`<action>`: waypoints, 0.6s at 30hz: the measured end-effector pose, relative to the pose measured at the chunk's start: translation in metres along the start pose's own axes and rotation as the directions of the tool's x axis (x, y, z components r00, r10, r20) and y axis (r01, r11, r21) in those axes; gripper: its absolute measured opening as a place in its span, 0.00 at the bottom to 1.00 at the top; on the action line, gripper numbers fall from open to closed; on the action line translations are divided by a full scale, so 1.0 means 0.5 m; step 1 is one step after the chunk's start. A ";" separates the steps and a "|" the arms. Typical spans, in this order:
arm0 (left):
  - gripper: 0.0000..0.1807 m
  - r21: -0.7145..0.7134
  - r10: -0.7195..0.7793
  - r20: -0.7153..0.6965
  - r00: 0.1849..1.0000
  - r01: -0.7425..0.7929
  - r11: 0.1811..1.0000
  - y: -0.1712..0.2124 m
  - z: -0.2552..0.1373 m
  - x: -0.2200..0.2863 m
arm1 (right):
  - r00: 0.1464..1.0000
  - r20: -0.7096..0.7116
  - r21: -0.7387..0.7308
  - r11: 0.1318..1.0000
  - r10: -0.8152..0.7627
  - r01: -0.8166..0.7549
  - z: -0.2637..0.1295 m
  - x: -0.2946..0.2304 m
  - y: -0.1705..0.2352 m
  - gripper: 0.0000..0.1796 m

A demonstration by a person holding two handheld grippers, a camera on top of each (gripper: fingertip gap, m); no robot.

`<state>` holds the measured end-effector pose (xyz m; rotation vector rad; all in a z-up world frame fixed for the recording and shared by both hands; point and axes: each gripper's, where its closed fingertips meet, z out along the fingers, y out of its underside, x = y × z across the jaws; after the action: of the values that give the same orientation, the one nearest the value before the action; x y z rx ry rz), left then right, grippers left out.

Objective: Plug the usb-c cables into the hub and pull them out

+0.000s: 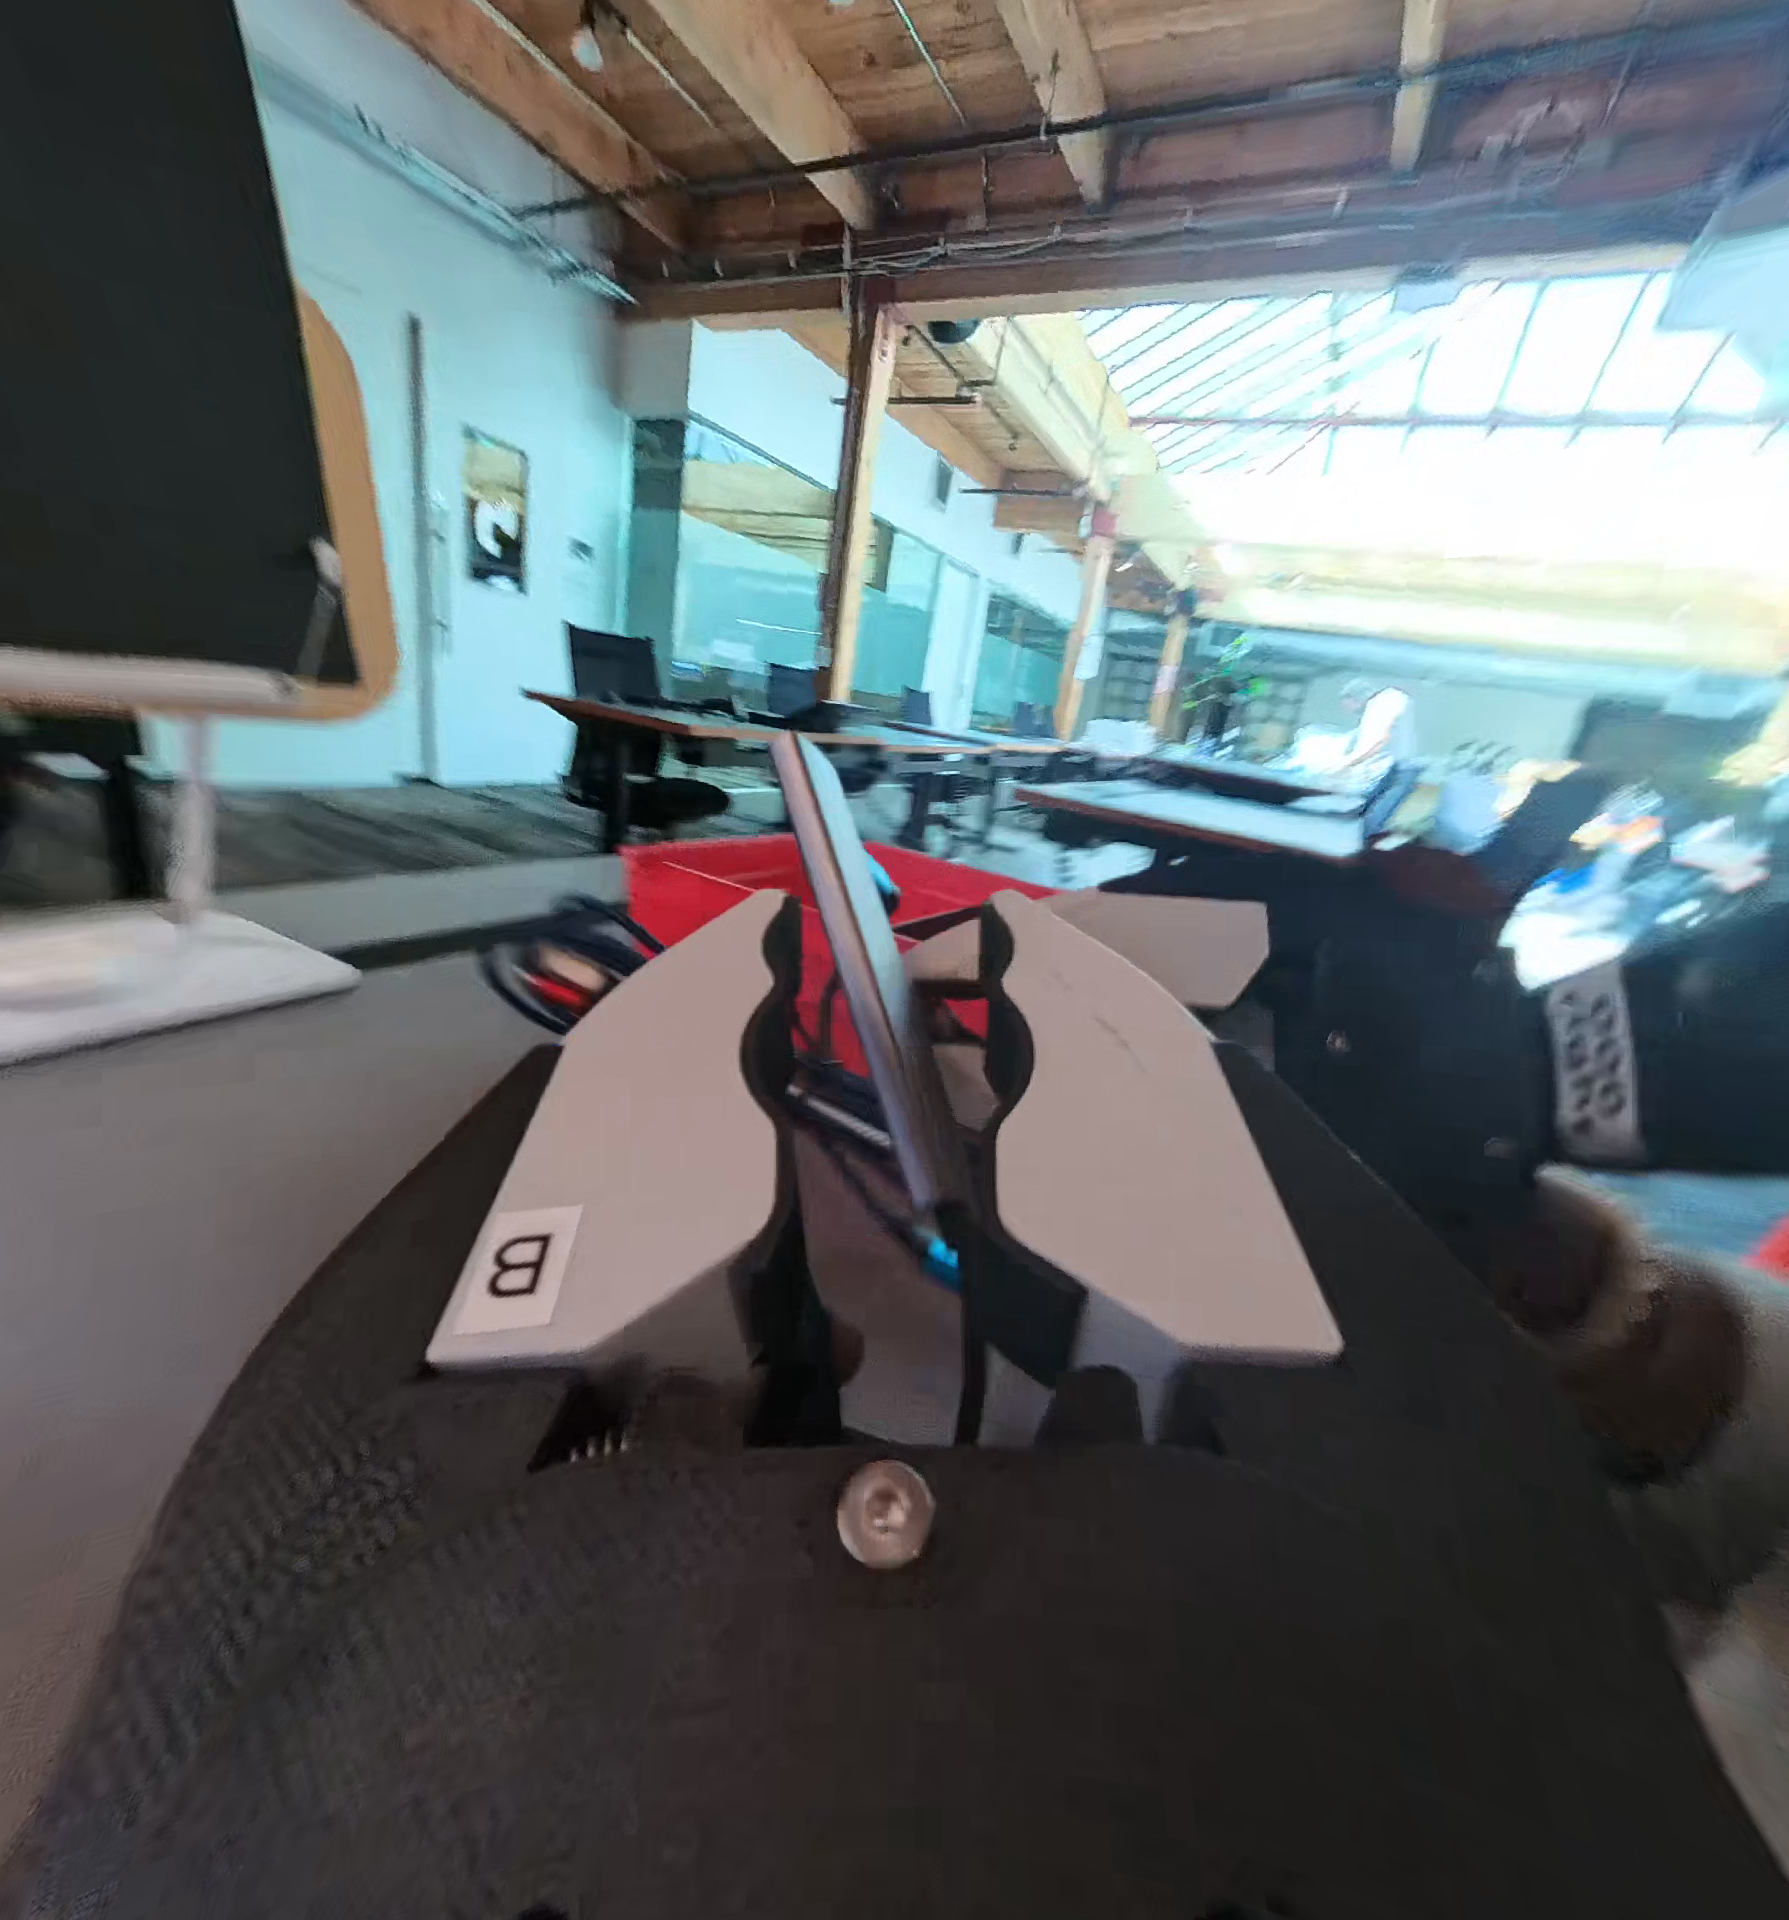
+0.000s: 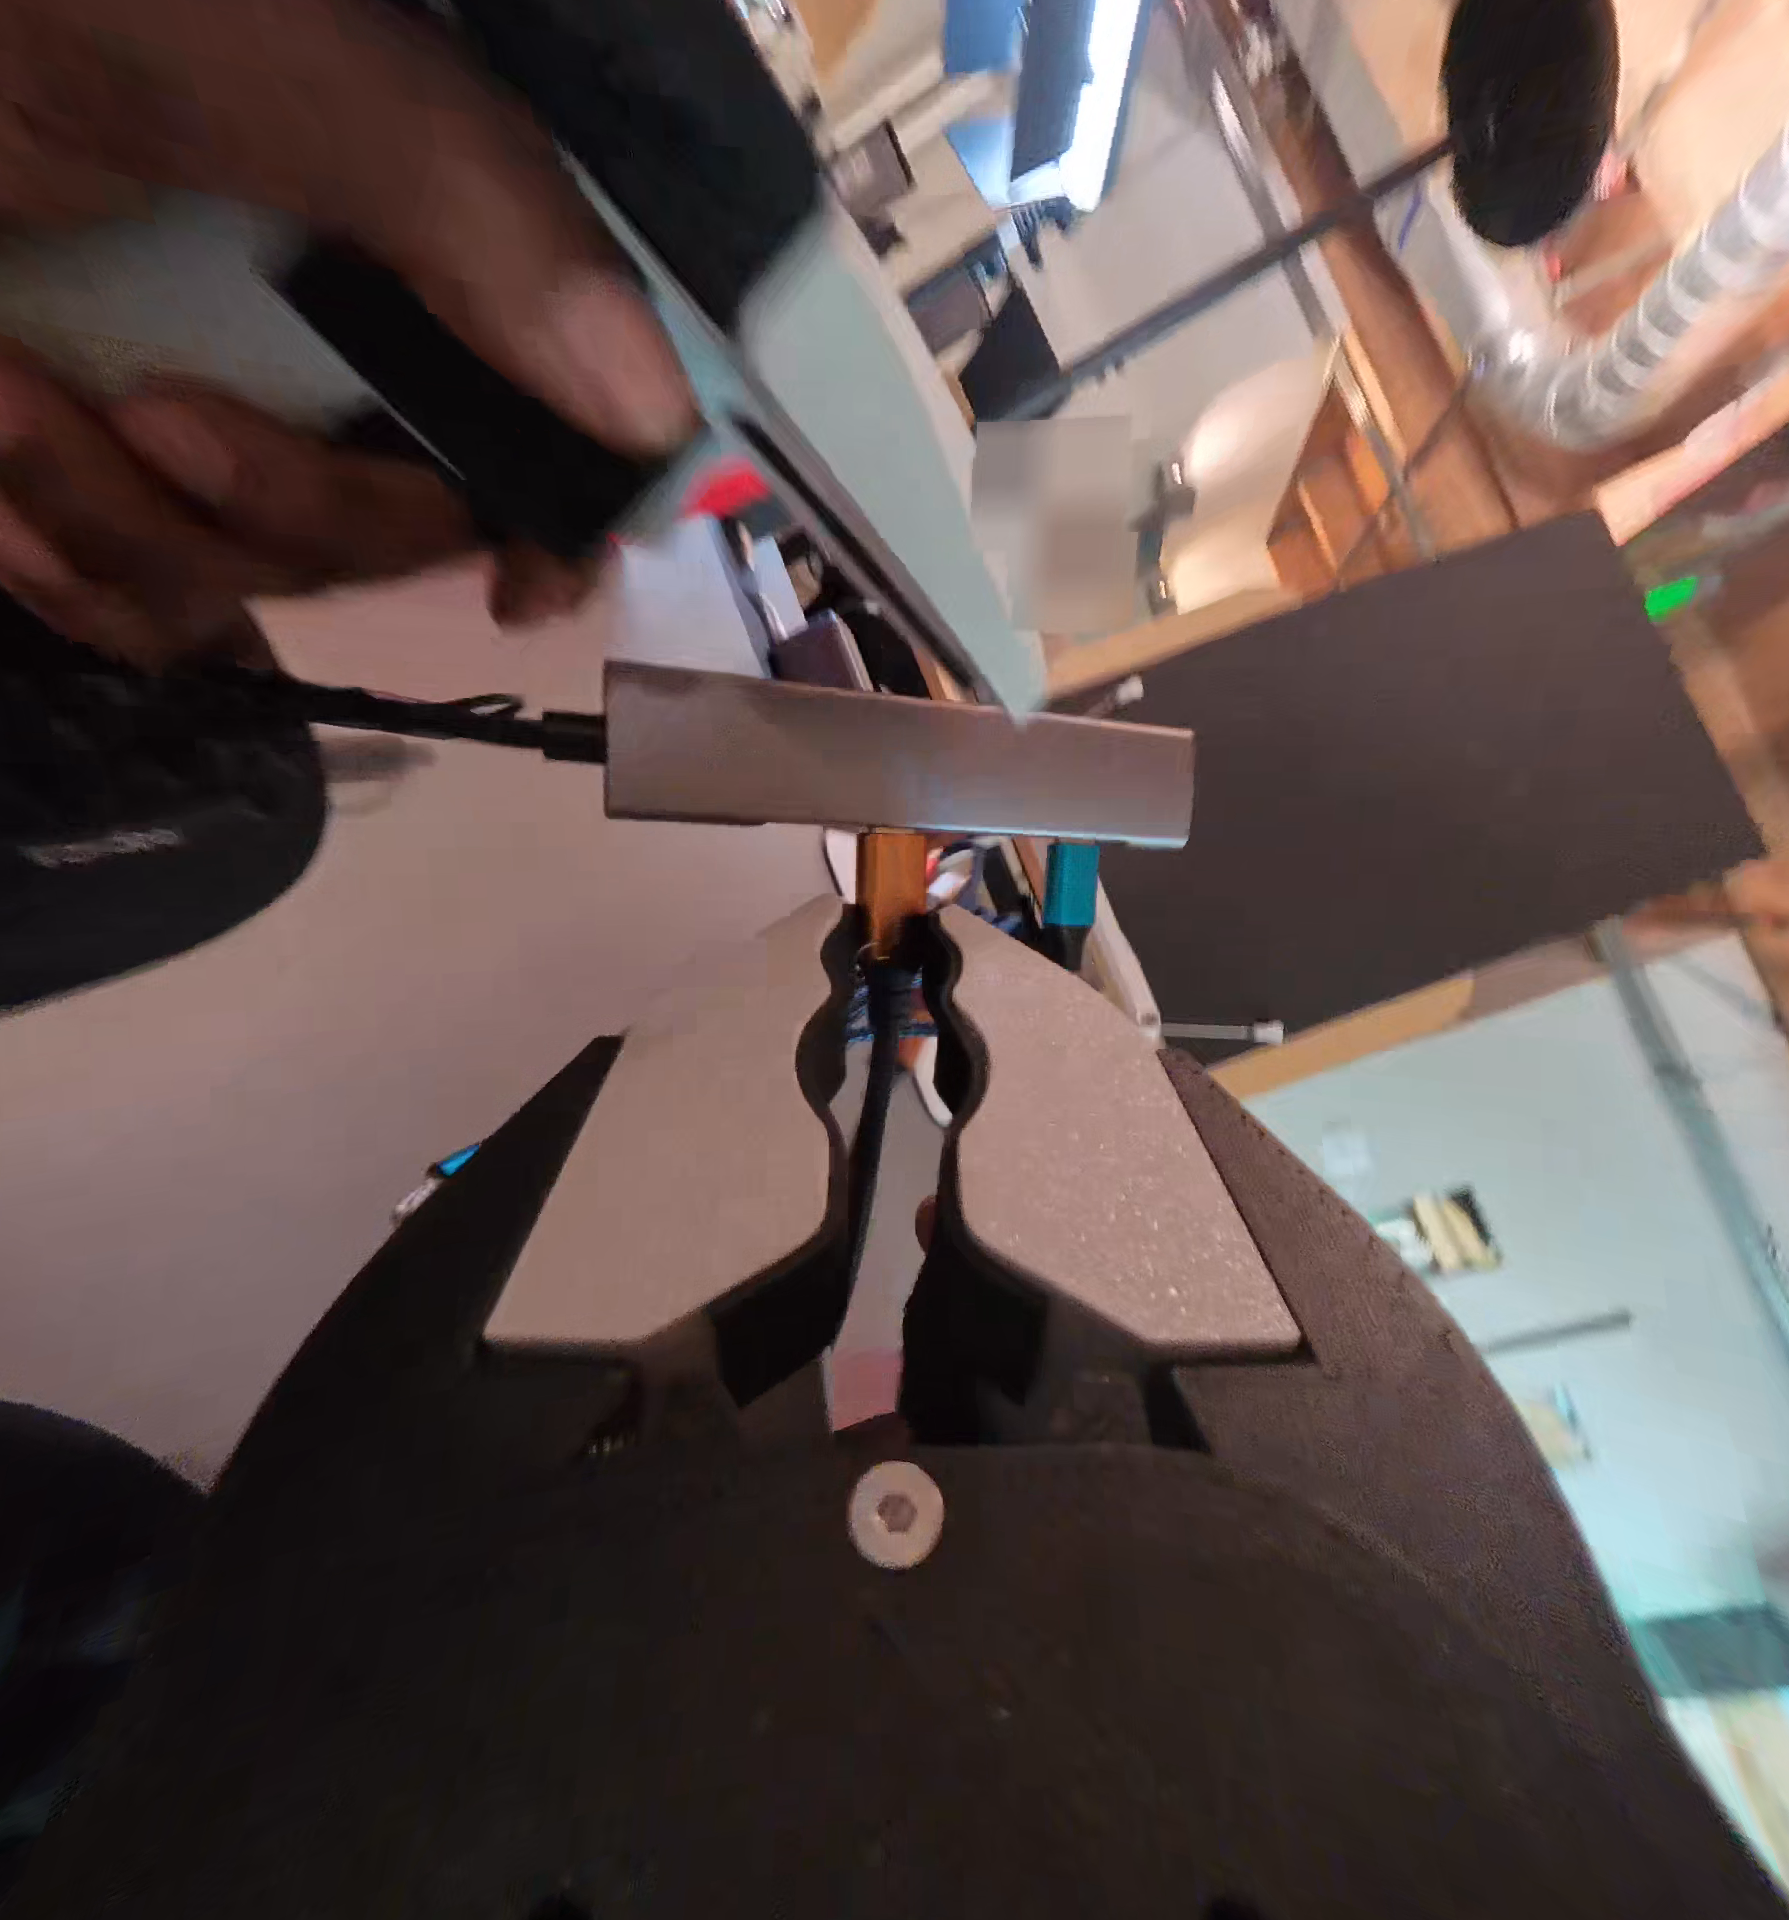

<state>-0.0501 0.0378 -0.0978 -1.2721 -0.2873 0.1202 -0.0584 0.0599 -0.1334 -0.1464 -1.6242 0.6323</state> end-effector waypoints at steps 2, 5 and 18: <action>0.23 -0.024 0.209 0.080 0.975 -0.208 0.978 -0.010 -0.006 -0.005 | 0.992 -0.031 -0.042 0.992 0.118 -0.120 0.005 0.017 0.017 0.06; 0.28 -0.169 0.535 0.133 0.834 -0.513 0.842 0.010 0.005 0.013 | 0.966 -0.076 -0.096 0.963 0.246 -0.253 0.007 0.034 0.030 0.06; 0.19 -0.297 0.660 0.250 0.709 -0.592 0.749 0.005 -0.005 -0.020 | 0.959 -0.263 0.006 0.994 -0.102 0.108 -0.015 0.036 -0.058 0.05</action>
<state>-0.0586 0.0337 -0.1021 -1.5057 -0.1452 0.9401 -0.0468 0.0457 -0.1037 -0.1225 -1.3603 0.5239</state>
